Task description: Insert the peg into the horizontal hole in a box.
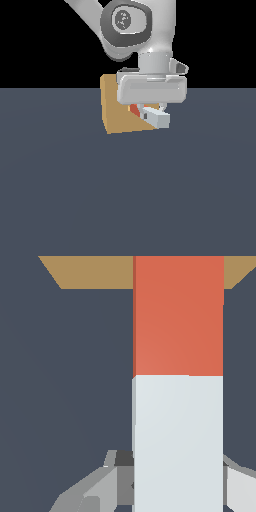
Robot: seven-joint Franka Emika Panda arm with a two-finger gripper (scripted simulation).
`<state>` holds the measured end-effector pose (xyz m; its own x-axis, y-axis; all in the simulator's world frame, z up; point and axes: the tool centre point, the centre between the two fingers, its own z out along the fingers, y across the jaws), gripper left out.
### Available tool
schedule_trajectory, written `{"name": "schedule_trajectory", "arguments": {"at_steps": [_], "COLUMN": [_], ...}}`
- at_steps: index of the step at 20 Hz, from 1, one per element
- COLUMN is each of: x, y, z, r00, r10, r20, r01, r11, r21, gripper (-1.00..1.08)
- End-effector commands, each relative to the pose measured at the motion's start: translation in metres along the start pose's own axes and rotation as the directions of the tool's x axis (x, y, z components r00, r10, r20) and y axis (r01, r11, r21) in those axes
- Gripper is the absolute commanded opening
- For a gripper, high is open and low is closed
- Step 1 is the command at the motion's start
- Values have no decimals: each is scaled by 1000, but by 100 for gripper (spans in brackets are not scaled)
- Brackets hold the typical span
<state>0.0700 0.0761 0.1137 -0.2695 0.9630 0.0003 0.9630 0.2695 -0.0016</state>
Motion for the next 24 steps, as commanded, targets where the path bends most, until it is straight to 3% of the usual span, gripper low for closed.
{"name": "schedule_trajectory", "arguments": {"at_steps": [1,7,18,24], "x": [0,23,115,131], "y": [0,-1,-1,0], "z": [0,-1,-2,-2], "r00": [1000,1000,1000,1000], "r10": [0,0,0,0], "r20": [0,0,0,0], "r01": [0,0,0,0], "r11": [1000,1000,1000,1000], "r21": [-1,-1,-3,-4], "gripper": [-100,-100,-100,-100]}}
